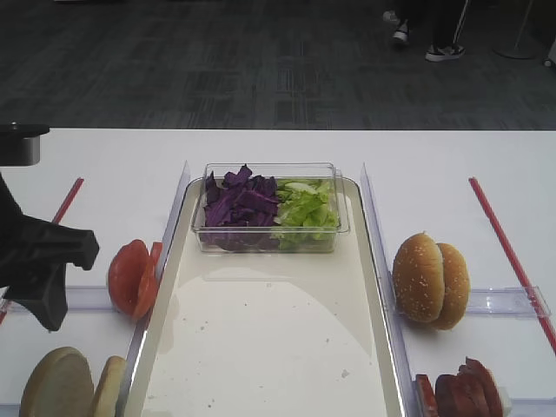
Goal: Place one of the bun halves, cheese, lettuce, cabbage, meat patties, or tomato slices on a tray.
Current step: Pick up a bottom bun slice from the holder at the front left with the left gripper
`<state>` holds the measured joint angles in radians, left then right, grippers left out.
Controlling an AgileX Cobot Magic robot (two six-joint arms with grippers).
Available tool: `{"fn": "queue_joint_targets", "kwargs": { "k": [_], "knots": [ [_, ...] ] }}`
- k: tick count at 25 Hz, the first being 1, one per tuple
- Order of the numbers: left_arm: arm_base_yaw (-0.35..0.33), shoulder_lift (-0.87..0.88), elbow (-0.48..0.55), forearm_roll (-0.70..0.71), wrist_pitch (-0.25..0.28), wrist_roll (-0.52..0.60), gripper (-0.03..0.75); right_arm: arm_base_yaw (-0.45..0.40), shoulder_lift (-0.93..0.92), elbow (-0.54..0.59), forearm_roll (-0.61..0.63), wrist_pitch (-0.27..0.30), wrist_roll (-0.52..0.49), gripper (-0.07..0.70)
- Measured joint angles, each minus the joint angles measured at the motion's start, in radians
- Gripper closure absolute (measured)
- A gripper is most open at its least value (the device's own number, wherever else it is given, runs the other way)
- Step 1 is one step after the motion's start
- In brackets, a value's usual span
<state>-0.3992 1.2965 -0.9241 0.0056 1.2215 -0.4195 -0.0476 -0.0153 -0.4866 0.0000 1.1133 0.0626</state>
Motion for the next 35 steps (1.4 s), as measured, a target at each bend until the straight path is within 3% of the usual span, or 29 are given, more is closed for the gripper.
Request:
{"fn": "queue_joint_targets", "kwargs": {
  "k": [10,20,35],
  "knots": [
    [-0.208,0.004,-0.037,0.028,0.0,-0.174,0.261,0.0,0.0,0.0,0.0,0.004,0.0,0.169],
    [-0.323,0.007,-0.045,0.082,0.0,-0.337,0.266,0.0,0.0,0.0,0.0,0.004,0.0,0.169],
    [-0.457,0.158,-0.083,0.102,-0.005,-0.423,0.266,0.0,0.0,0.0,0.0,0.004,0.0,0.169]
  ]
}}
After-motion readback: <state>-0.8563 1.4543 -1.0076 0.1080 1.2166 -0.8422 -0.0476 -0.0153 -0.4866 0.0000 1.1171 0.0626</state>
